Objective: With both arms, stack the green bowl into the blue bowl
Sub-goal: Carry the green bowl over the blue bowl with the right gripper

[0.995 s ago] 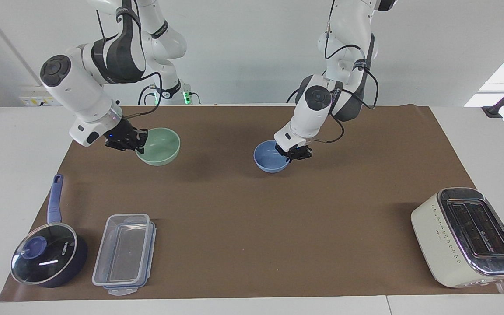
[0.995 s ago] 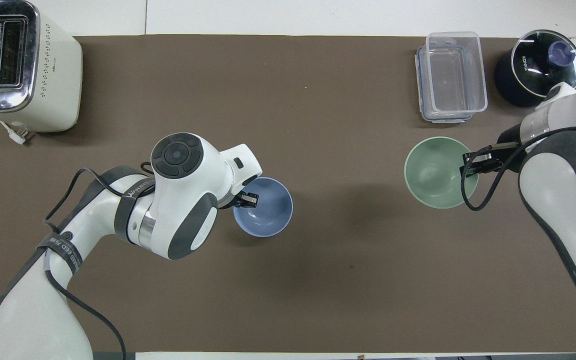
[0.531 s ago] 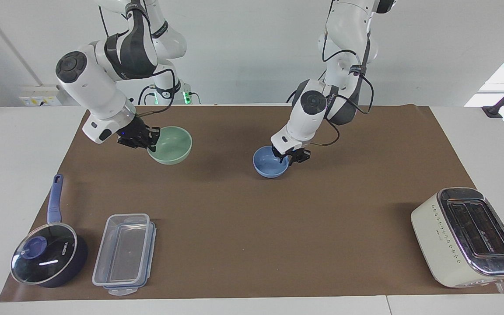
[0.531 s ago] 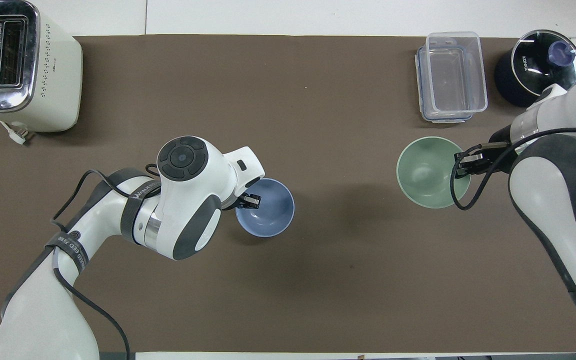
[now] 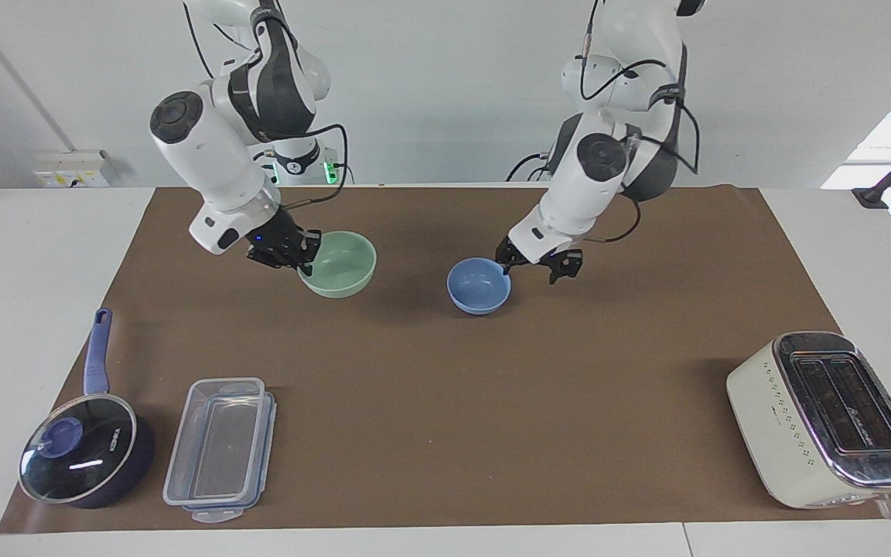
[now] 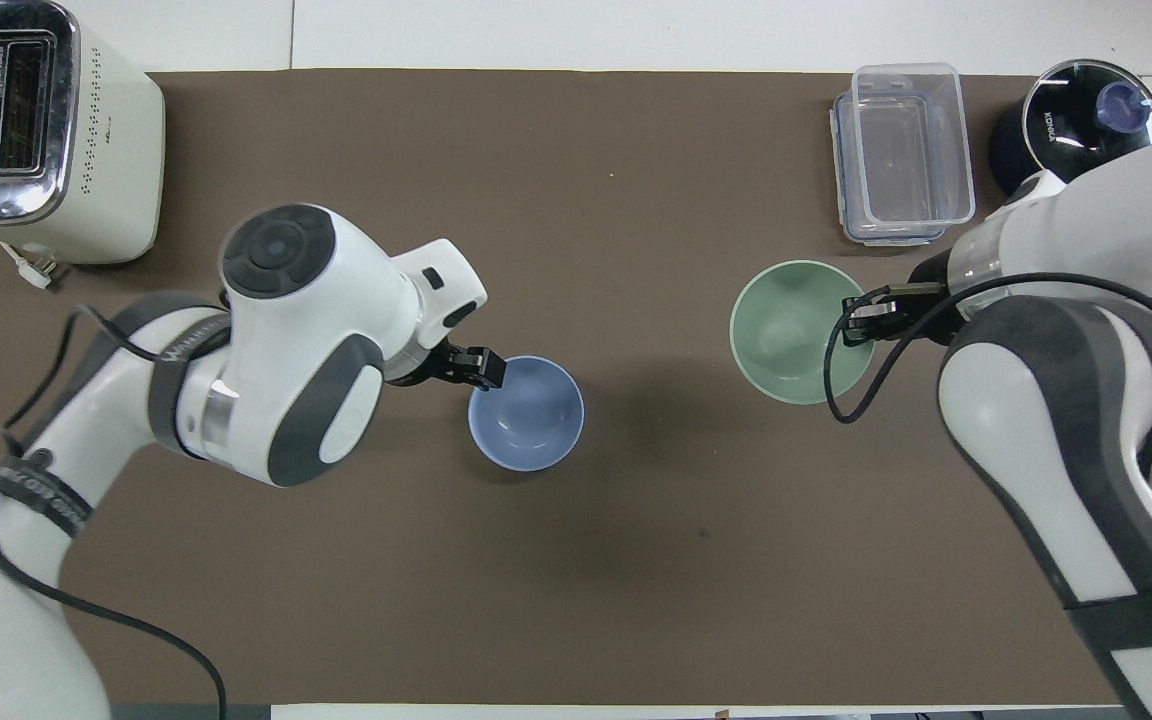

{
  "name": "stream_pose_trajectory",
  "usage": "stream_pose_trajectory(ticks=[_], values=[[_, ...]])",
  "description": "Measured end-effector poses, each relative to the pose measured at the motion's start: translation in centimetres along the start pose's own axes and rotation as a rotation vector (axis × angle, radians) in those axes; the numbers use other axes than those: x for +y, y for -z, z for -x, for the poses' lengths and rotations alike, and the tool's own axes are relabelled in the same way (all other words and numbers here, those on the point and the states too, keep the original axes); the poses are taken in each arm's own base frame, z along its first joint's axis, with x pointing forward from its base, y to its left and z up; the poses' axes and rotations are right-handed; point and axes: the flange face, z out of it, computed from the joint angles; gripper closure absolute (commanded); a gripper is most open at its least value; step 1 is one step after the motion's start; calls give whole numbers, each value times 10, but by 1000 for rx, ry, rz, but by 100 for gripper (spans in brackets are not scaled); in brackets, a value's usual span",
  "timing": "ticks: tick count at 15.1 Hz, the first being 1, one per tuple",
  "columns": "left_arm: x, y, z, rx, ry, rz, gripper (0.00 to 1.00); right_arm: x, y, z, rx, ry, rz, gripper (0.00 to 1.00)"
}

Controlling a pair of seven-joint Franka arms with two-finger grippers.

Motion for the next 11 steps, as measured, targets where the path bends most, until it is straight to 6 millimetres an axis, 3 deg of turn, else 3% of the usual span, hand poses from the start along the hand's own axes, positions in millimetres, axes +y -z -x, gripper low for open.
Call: stream_pose_trajectory(ticks=[3,5,8,9,11], values=[[-78,81,-1,21,111,11,0,-30,-14,5,7,-43,-56,100],[-122,117,13,5,141,-25,0,-70,-33,10,26,-67,-67,100],[-151,154,36,-46,136,-90,0,-147,-77,29,45,-103,-79,100],[-158,162,40,-49,121,-95,0,-160,-88,35,36,-105,-77,100],[-170,171,46,-42,96,-97,0,-165,-102,37,17,-103,-69,100]])
